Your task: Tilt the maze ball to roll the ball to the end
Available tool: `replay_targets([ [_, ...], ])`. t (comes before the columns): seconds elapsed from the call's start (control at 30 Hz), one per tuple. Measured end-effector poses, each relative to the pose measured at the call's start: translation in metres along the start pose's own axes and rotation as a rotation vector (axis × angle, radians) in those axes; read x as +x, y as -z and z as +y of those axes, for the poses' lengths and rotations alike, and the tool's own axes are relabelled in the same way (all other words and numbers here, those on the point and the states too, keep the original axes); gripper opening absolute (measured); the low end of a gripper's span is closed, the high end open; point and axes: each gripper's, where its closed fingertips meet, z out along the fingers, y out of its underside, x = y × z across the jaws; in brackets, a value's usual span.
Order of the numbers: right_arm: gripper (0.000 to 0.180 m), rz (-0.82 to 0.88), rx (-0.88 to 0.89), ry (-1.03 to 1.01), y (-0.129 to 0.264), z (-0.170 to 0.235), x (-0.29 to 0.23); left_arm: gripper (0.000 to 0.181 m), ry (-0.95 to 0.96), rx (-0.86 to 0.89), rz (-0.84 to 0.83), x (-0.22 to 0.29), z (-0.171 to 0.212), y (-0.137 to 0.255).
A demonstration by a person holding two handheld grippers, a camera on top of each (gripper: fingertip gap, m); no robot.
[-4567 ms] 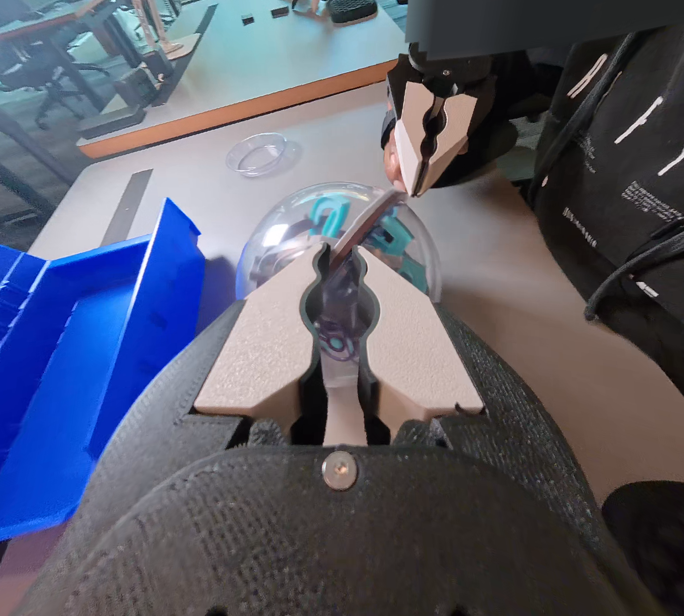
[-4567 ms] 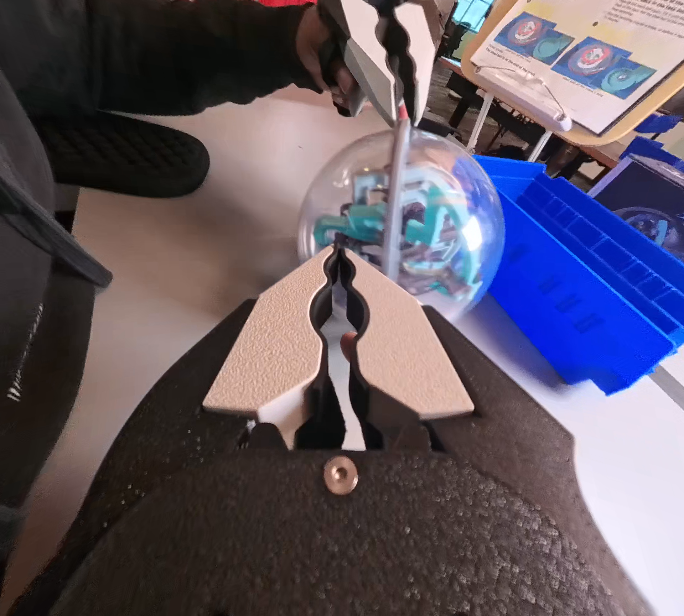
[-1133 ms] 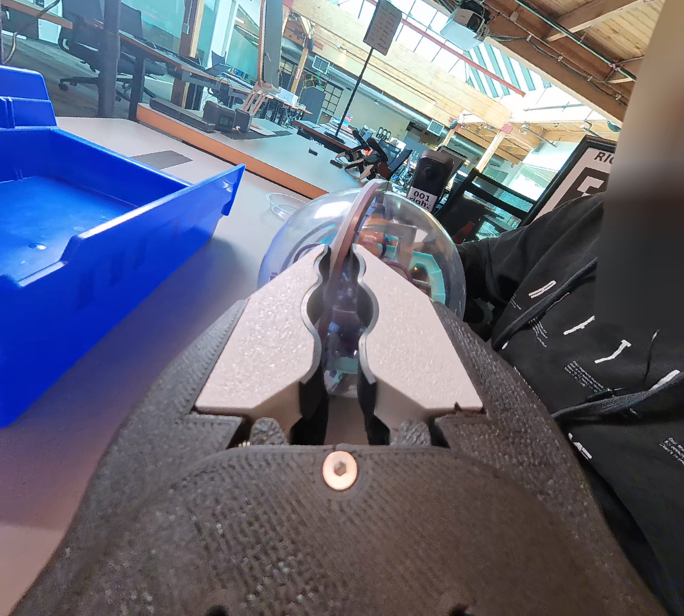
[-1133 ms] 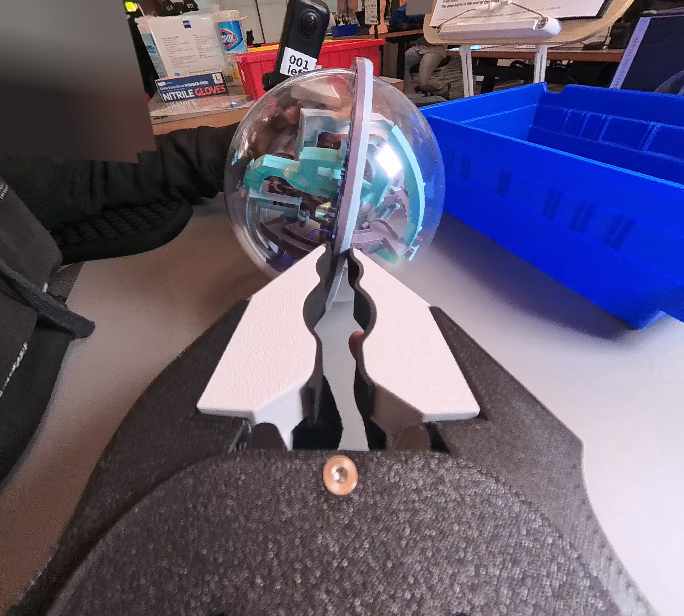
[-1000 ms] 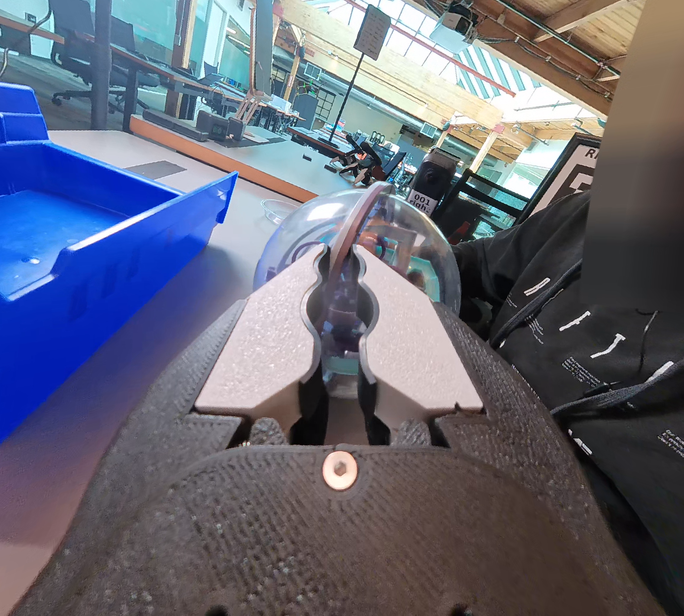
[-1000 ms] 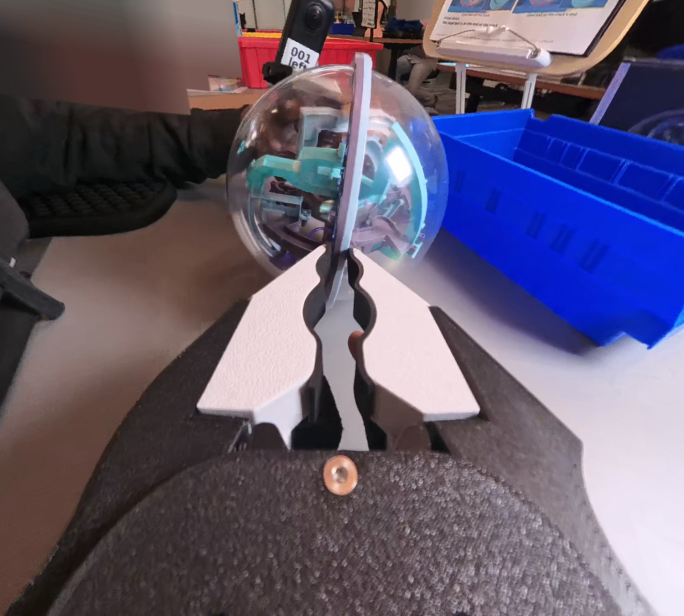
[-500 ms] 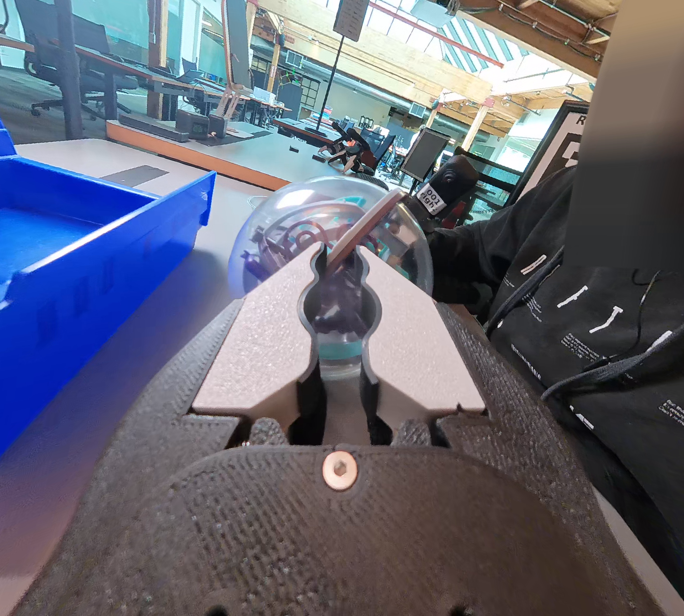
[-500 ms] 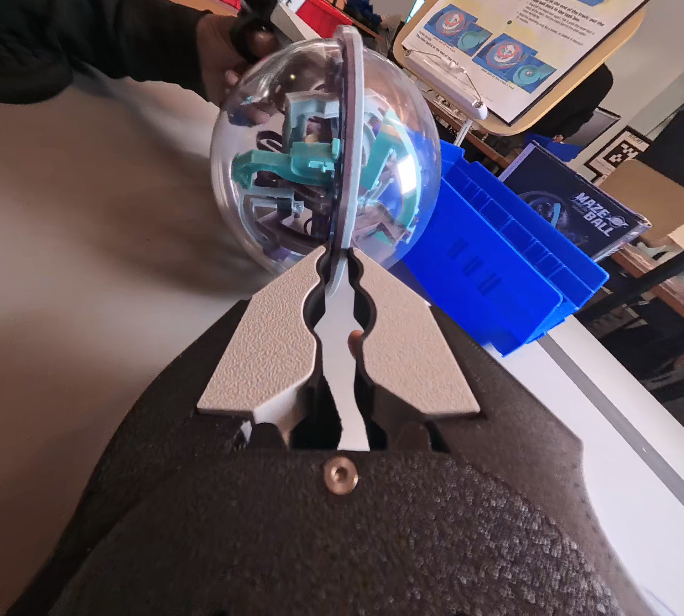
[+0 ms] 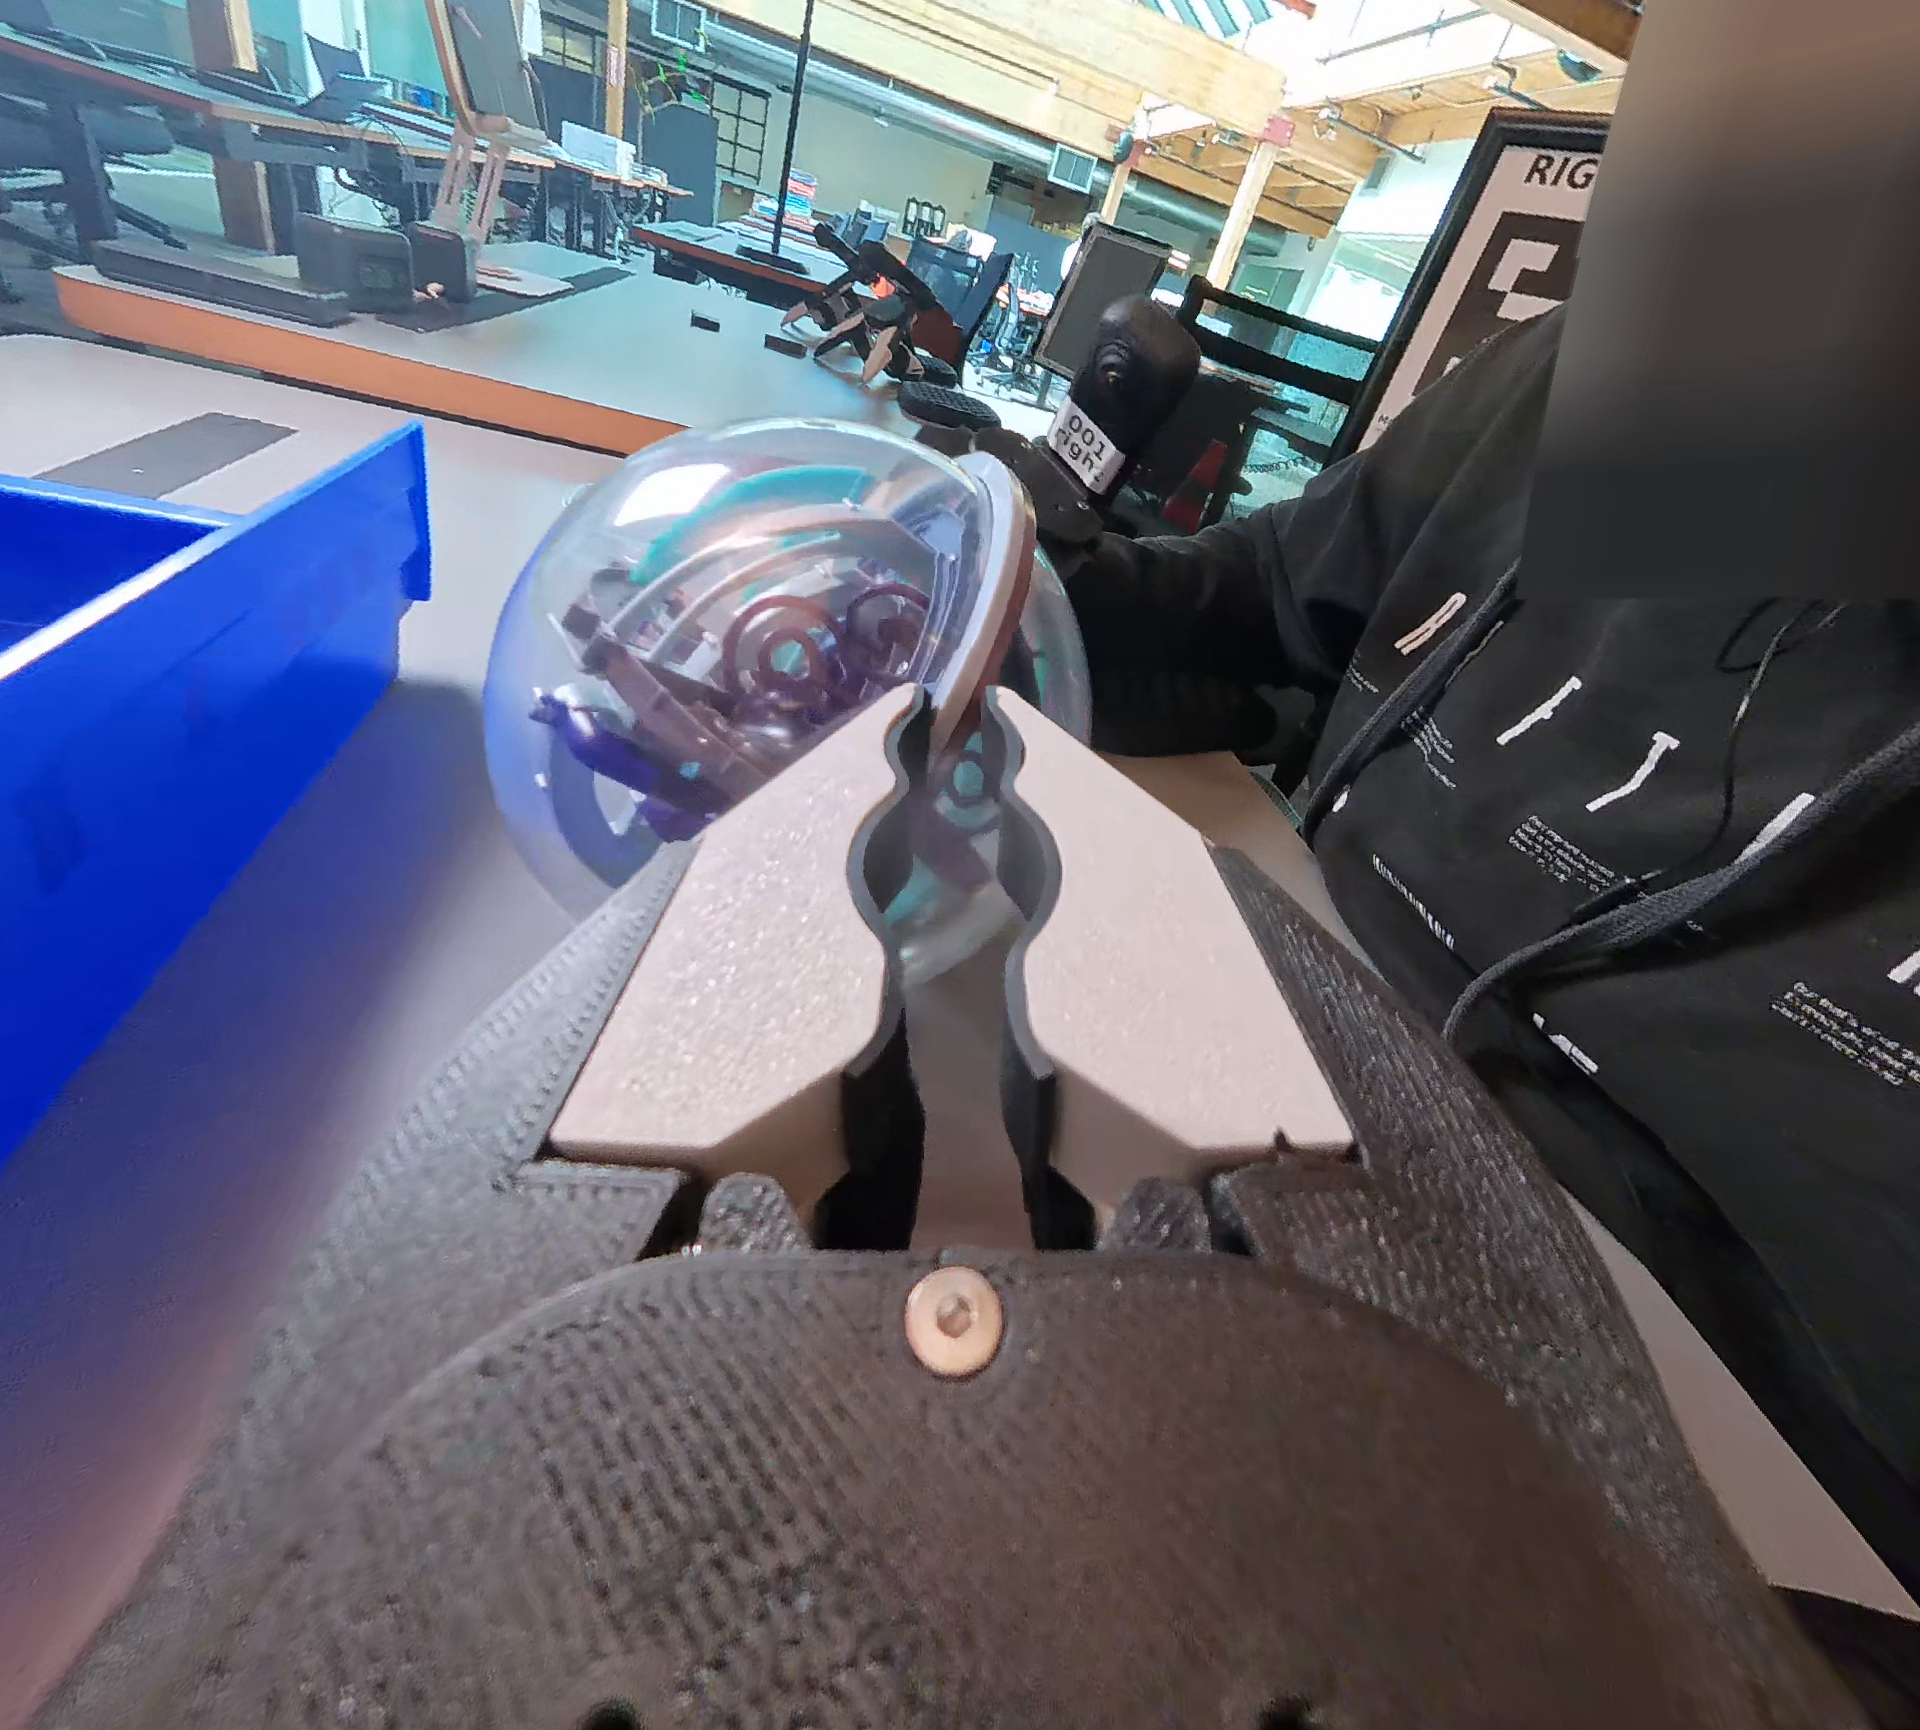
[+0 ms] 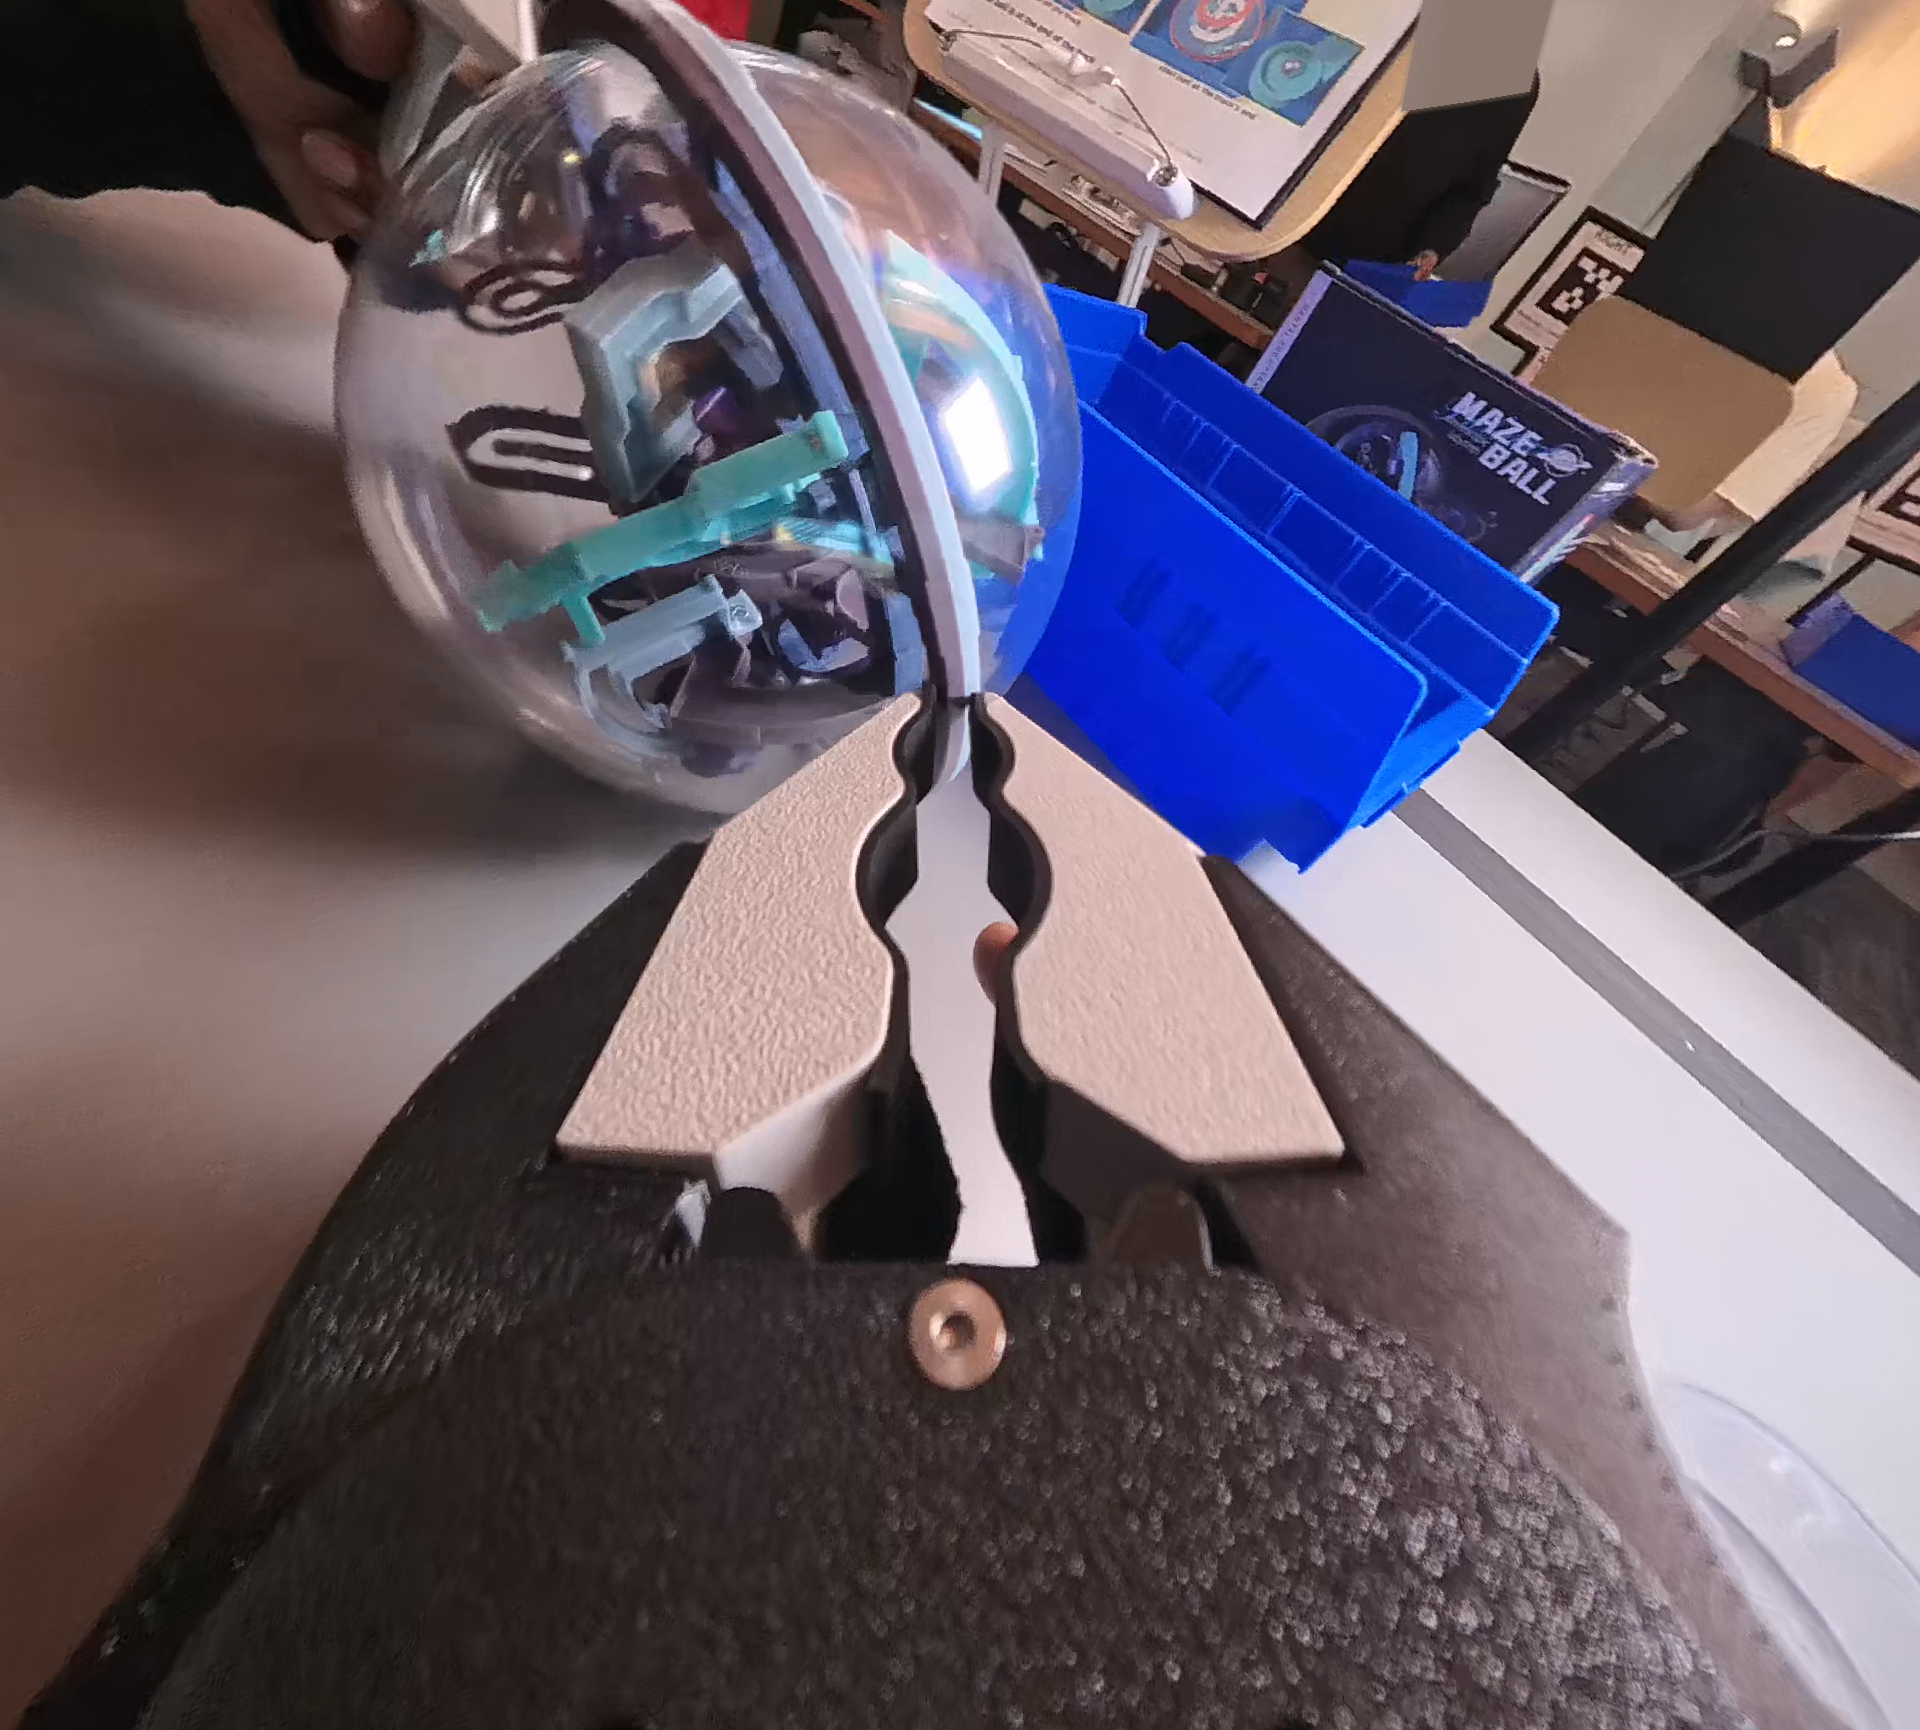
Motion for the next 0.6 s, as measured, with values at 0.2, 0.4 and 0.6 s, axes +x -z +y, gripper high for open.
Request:
replay_targets([
  [0.2, 0.003, 0.015, 0.013, -0.053, 0.002, -0.001, 0.007, 0.006, -0.015, -0.038, 0.031, 0.008, 0.006, -0.007],
  [0.4, 0.003, 0.003, 0.032, -0.044, 0.003, -0.004, 0.004, 0.006, -0.009, -0.051, 0.053, 0.01, 0.009, -0.005],
  [0.6, 0.003, -0.016, 0.055, -0.047, 0.004, -0.007, 0.002, 0.004, -0.003, -0.071, 0.12, 0.019, 0.015, -0.005],
])
